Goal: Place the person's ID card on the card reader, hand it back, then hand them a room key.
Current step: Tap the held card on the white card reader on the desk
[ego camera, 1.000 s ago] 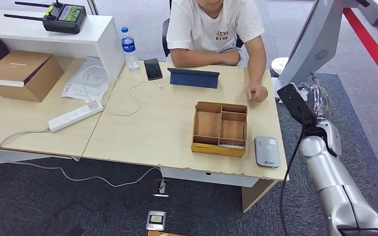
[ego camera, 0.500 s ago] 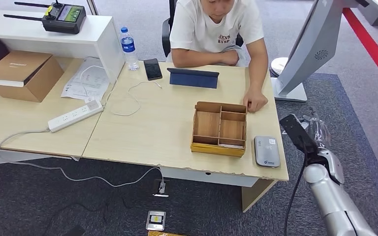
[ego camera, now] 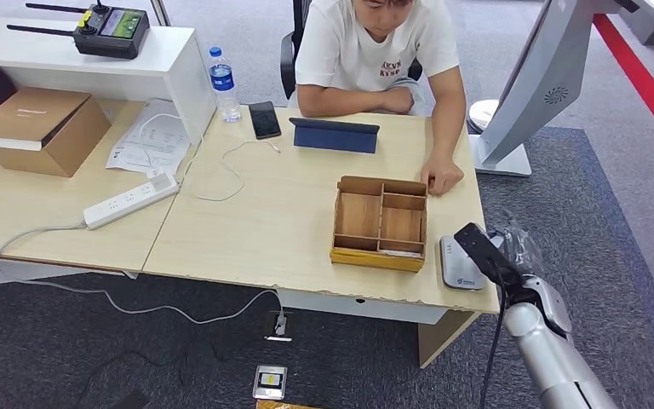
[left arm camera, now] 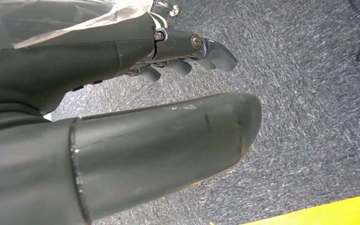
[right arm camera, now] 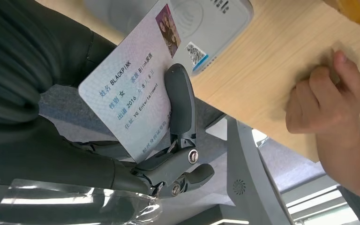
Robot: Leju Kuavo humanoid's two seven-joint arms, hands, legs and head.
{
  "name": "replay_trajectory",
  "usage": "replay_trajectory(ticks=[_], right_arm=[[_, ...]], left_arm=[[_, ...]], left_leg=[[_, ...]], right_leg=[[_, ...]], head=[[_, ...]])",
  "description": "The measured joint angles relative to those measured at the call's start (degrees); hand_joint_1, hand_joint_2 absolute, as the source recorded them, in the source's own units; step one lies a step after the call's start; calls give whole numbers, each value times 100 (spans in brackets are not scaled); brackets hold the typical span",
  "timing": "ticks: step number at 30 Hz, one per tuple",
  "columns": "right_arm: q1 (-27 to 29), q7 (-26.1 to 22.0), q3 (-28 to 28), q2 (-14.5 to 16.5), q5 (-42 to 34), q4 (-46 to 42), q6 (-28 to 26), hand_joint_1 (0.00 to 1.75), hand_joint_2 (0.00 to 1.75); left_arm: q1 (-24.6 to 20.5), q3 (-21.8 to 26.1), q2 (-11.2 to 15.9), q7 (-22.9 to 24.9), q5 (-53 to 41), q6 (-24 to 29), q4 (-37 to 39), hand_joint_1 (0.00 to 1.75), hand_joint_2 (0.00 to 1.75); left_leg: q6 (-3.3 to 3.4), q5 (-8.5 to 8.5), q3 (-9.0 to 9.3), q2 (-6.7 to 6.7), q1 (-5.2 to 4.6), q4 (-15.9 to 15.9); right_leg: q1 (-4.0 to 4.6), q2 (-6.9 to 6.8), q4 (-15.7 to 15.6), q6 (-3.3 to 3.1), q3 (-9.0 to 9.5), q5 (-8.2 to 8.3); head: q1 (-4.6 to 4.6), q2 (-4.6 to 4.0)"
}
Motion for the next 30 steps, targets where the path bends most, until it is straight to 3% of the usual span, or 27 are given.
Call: replay_trajectory(ticks=[10, 30], right_arm=[[95, 15, 82, 198, 7, 20, 53, 175, 175], [112, 38, 86, 291, 11, 81, 90, 175, 175]], left_arm=[[2, 0, 1, 4, -7, -7, 0, 0, 0], [4, 0, 2, 7, -24, -10, 0, 0, 0]], left_leg=[[0, 0, 0, 0, 0, 0], [0, 0, 0, 0, 0, 0]], right_leg=[[-1, 0, 0, 0, 0, 0], [0, 0, 0, 0, -1, 0]], head=[[0, 0], [0, -2]])
